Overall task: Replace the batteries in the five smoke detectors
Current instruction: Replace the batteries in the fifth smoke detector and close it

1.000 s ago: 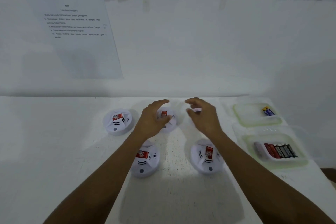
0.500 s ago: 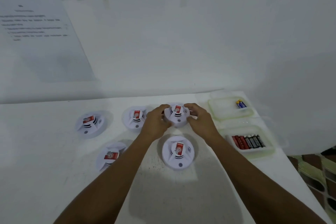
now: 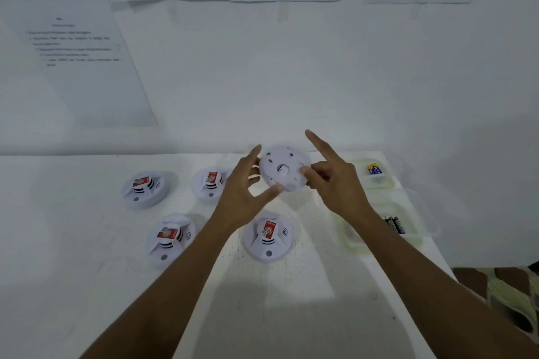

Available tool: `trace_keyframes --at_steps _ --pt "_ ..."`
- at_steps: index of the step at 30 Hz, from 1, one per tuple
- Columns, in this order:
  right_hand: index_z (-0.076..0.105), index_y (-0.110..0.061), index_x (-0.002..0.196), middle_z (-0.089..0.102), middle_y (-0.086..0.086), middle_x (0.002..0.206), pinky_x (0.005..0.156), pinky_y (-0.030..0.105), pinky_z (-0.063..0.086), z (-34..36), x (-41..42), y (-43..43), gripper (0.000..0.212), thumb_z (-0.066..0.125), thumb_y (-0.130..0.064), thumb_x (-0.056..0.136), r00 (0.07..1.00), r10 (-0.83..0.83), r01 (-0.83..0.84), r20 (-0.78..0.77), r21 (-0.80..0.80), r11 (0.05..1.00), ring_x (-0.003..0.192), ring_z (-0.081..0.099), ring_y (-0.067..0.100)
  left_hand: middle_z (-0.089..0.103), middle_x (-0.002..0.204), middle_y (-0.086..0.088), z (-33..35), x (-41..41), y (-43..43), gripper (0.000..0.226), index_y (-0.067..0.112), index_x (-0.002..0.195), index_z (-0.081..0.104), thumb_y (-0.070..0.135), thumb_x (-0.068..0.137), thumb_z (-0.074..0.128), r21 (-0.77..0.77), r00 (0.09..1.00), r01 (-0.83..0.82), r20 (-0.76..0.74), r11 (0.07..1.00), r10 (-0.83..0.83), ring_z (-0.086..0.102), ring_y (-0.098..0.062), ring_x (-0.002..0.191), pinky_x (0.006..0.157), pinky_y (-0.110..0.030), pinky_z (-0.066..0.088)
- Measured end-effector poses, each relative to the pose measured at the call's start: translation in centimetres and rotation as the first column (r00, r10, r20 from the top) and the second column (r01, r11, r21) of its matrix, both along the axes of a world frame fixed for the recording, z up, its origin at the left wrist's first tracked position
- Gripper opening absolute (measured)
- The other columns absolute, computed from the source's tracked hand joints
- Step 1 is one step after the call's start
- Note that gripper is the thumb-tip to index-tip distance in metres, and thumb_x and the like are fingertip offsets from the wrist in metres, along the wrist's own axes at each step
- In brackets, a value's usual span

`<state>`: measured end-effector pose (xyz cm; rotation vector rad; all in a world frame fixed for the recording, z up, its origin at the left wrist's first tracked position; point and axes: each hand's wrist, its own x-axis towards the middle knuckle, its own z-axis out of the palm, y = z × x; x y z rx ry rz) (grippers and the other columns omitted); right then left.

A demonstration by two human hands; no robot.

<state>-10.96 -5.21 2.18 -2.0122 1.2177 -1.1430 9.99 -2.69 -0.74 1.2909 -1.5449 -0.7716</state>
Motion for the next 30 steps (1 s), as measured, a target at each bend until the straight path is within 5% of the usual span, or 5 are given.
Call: trace_keyframes --at_steps 14,18,22,26,30 --pt "0.056 -0.034 0.133 0.071 0.021 0.081 0.076 0.042 0.059 2.1 -2.2 4.2 0.042 0.064 -0.016 0.095 0.889 0.197 -0.377 0.414 0.417 0.827 0.072 0.067 0.028 0.045 0.141 0.009 1.7 -1.7 2.3 0.116 0.026 0.144 0.031 0.035 0.046 0.093 -0.055 0.979 0.199 0.062 0.978 -0.196 0.043 -0.008 0.131 0.104 -0.023 0.042" --pt "0.061 -0.037 0.128 0.073 0.003 0.091 0.073 0.030 0.058 1.9 -2.3 4.2 0.039 0.069 -0.024 0.092 0.958 0.165 -0.231 0.234 0.291 0.928 0.078 0.068 0.016 0.052 0.131 0.009 2.7 -1.8 2.8 0.092 0.026 0.131 0.041 0.024 0.054 0.091 -0.077 0.973 0.231 0.051 0.970 -0.227 0.050 -0.010 0.123 0.096 -0.019 0.045" --pt "0.070 -0.029 0.117 0.063 -0.011 0.121 0.077 0.026 0.055 1.6 -1.7 3.6 0.033 0.076 -0.026 0.085 0.996 0.090 -0.090 0.017 0.016 0.996 0.100 0.062 0.005 0.047 0.127 0.009 3.3 -1.6 3.3 0.089 0.028 0.120 0.041 0.059 0.050 0.086 0.046 0.966 0.252 0.048 0.967 -0.254 0.050 -0.013 0.118 0.102 -0.028 0.045" --pt "0.069 -0.022 0.115 0.064 -0.012 0.117 0.076 0.022 0.055 2.3 0.0 3.6 0.040 0.082 -0.032 0.078 0.995 0.098 -0.099 0.030 0.038 0.994 0.105 0.061 0.006 0.042 0.130 0.016 3.5 -1.4 2.4 0.103 0.031 0.137 0.034 0.027 0.053 0.093 0.049 0.953 0.180 0.239 0.983 -0.186 0.045 0.002 0.114 0.096 -0.007 0.035" --pt "0.064 -0.024 0.118 0.060 -0.018 0.112 0.085 0.025 0.050 2.6 1.3 3.6 0.055 0.087 -0.037 0.070 0.997 0.077 -0.077 -0.002 0.059 0.995 0.107 0.053 0.006 0.046 0.126 0.007 3.0 -1.4 1.7 0.090 0.038 0.124 0.038 0.044 0.049 0.087 0.004 0.966 0.180 0.190 0.984 -0.177 0.050 -0.009 0.113 0.092 -0.007 0.041"
